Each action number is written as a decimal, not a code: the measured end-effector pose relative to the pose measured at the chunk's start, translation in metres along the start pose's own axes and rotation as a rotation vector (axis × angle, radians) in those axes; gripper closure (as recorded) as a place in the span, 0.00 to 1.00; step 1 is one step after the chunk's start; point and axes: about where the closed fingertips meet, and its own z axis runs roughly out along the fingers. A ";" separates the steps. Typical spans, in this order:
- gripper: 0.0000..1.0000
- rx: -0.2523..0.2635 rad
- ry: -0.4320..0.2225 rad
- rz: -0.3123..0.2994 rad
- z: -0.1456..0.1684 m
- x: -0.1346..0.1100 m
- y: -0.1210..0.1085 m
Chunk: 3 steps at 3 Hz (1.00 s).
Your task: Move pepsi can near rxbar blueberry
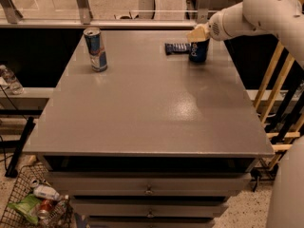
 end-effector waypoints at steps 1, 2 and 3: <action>0.35 -0.004 0.002 0.000 0.003 0.001 0.002; 0.12 -0.008 0.004 0.000 0.005 0.002 0.004; 0.00 -0.011 0.006 -0.001 0.007 0.002 0.005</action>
Offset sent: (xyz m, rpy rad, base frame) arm 0.0006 0.0021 -0.0021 0.0003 0.0030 0.0029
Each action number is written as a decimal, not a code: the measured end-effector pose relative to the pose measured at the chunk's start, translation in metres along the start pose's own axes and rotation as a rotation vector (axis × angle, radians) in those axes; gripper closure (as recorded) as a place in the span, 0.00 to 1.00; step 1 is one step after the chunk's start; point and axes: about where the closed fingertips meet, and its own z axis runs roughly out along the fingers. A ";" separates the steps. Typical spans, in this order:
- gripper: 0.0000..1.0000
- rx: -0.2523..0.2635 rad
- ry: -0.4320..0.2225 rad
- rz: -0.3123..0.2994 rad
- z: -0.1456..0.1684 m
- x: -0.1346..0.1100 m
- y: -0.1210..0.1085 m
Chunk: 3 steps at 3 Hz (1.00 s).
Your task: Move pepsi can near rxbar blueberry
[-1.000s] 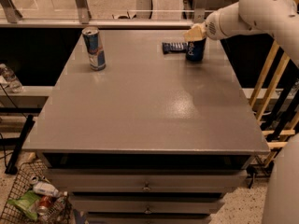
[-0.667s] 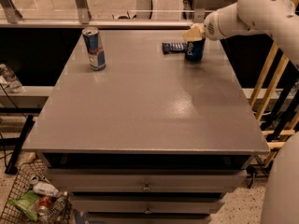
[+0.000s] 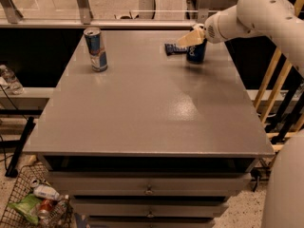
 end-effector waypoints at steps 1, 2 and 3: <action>0.00 0.000 0.000 0.000 0.000 0.000 0.000; 0.00 -0.001 0.008 -0.021 -0.002 0.002 0.002; 0.00 0.009 0.052 -0.067 -0.023 0.019 0.001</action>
Offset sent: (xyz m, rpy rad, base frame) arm -0.0086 -0.0043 0.0032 -0.0445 -0.0108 0.0215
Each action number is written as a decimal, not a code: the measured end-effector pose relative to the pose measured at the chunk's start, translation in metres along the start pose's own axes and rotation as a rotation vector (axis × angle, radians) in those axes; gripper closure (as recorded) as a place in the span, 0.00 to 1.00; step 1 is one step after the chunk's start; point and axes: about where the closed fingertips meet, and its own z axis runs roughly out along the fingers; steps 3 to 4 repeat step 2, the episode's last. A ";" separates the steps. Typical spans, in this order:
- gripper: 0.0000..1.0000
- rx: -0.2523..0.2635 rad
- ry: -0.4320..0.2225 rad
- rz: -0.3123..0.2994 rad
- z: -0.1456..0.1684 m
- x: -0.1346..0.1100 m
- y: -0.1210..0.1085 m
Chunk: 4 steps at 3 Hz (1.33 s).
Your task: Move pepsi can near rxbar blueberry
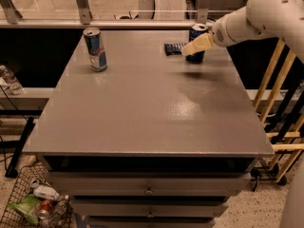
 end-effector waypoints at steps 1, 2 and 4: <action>0.00 0.032 0.031 -0.009 -0.037 0.023 -0.006; 0.00 0.032 0.033 -0.008 -0.039 0.024 -0.006; 0.00 0.032 0.033 -0.008 -0.039 0.024 -0.006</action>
Offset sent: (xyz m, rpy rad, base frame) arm -0.0272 -0.0237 0.0042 -0.0317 0.0066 -0.0196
